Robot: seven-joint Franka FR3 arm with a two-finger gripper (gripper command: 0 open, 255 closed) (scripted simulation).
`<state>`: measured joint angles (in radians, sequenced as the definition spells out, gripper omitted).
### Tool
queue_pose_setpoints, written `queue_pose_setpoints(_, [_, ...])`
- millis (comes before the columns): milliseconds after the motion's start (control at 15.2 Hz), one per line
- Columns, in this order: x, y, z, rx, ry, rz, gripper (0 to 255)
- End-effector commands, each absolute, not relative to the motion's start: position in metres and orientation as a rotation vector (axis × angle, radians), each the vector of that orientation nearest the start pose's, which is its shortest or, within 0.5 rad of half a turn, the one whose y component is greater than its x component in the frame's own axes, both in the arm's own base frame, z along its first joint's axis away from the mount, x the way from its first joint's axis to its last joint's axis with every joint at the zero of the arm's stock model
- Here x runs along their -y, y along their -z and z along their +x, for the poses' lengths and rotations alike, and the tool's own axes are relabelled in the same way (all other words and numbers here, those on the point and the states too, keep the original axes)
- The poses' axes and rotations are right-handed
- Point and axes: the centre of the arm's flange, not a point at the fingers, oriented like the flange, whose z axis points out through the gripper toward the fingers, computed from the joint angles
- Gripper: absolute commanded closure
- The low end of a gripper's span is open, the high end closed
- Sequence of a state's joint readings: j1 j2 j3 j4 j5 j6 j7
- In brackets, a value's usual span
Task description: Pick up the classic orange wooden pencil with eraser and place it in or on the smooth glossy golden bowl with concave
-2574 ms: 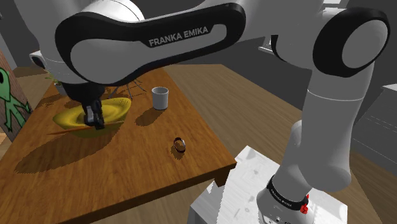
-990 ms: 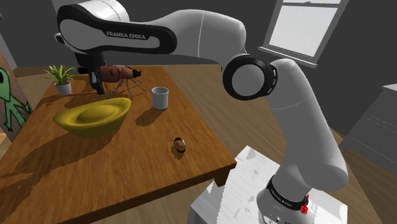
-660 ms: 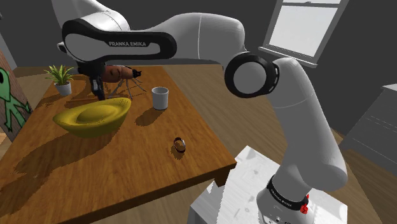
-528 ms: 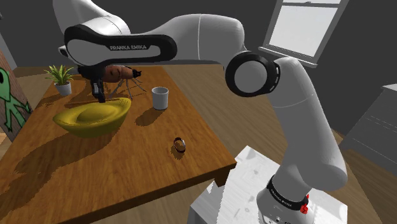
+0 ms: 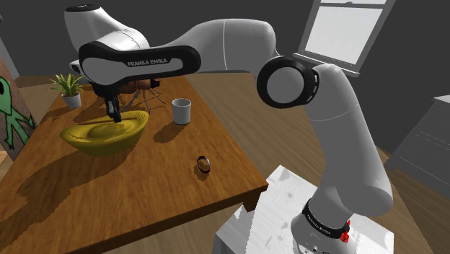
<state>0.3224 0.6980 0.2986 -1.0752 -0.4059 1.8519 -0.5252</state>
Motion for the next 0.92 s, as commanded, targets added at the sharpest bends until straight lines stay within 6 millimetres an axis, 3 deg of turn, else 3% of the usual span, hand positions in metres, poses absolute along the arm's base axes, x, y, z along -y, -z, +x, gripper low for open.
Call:
queue_pose_setpoints(0, [-0.352,-0.441,0.669,1.833,0.185,-2.792,255])
queue_pose_setpoints(132, [-0.352,-0.441,0.669,1.833,0.185,-2.792,255])
queue_pose_setpoints(198, [-0.352,-0.441,0.669,1.833,0.185,-2.792,0])
queue_pose_setpoints(528, [-0.352,-0.441,0.669,1.833,0.185,-2.792,0])
queue_pose_setpoints(792, [-0.358,-0.489,0.659,1.833,0.185,-2.792,0])
queue_pose_setpoints(858, [-0.358,-0.489,0.659,1.833,0.185,-2.792,0])
